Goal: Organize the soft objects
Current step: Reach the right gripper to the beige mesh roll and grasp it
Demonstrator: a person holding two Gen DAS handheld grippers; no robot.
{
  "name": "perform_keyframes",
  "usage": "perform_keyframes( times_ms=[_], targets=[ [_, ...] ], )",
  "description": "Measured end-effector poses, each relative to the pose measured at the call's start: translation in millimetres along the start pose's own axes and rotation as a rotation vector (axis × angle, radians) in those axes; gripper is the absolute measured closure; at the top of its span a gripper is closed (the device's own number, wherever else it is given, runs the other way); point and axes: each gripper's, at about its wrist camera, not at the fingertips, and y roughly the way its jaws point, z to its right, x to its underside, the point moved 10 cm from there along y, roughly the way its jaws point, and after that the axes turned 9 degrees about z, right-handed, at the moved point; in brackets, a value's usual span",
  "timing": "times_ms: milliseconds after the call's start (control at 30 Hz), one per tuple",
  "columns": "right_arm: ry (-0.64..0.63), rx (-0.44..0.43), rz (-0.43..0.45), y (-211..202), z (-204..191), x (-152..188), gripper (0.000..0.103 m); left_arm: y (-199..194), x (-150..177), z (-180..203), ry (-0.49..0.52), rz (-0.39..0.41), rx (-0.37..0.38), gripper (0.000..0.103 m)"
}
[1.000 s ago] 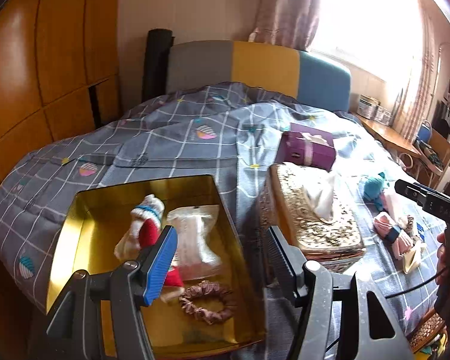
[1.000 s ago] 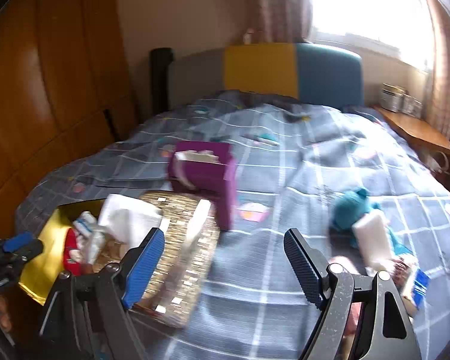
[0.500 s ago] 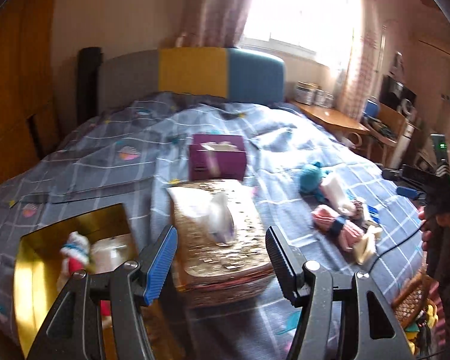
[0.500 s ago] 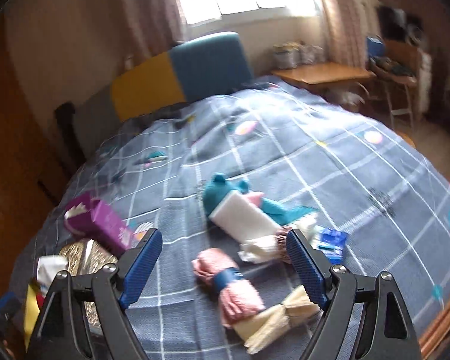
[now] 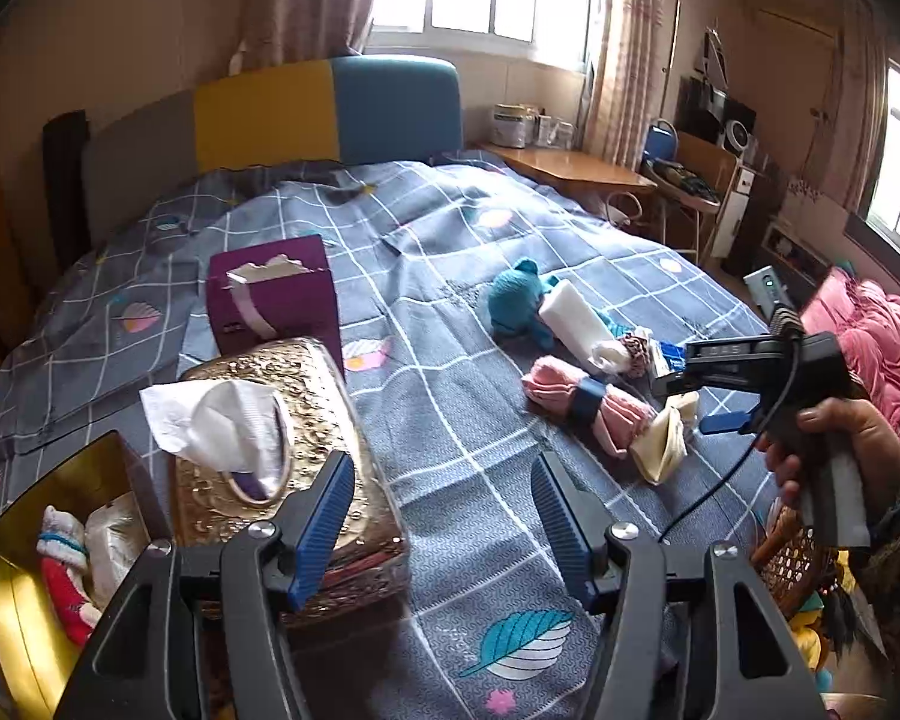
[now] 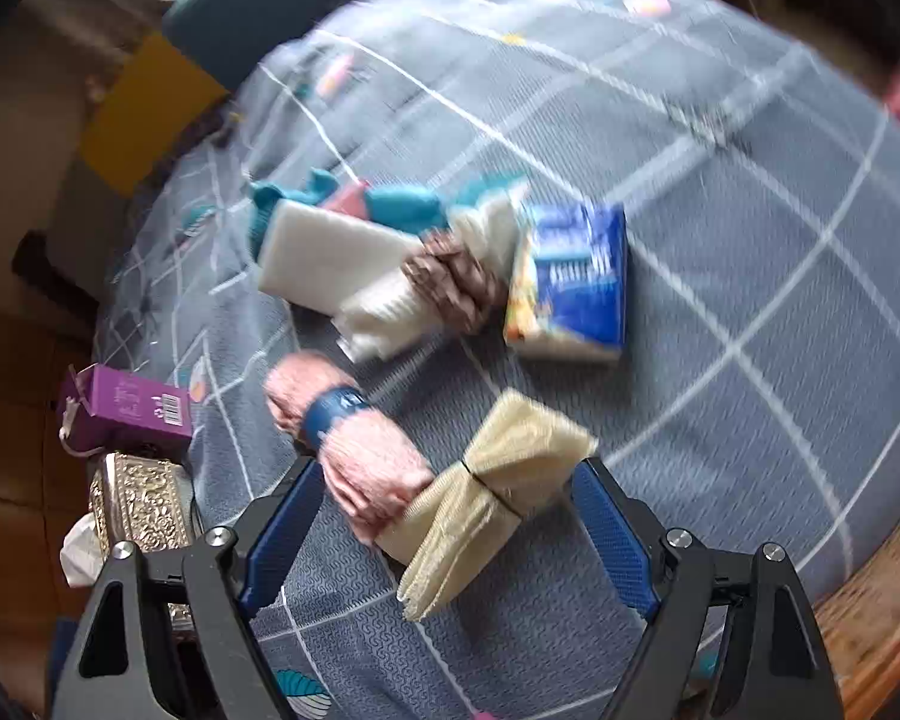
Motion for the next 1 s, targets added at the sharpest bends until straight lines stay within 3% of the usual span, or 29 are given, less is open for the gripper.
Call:
perform_keyframes(
  times_ms=[367,533,667,800,1000],
  targets=[
    [0.153,0.098,0.056,22,20,2,0.036,10,0,24,0.035,-0.018,0.066,0.041],
    [0.000,0.147,0.012,24,12,14,0.037,18,-1,36,0.038,-0.033,0.099,0.041],
    [-0.055,0.188,0.012,24,12,13,0.054,23,-3,42,0.036,-0.041,0.114,0.041],
    [-0.077,0.156,0.013,24,3,13,0.058,28,-2,46,0.033,-0.057,0.125,0.041],
    [-0.185,0.125,0.195,-17,-27,-27,0.058,49,8,51,-0.013,-0.125,0.144,0.041]
  ],
)
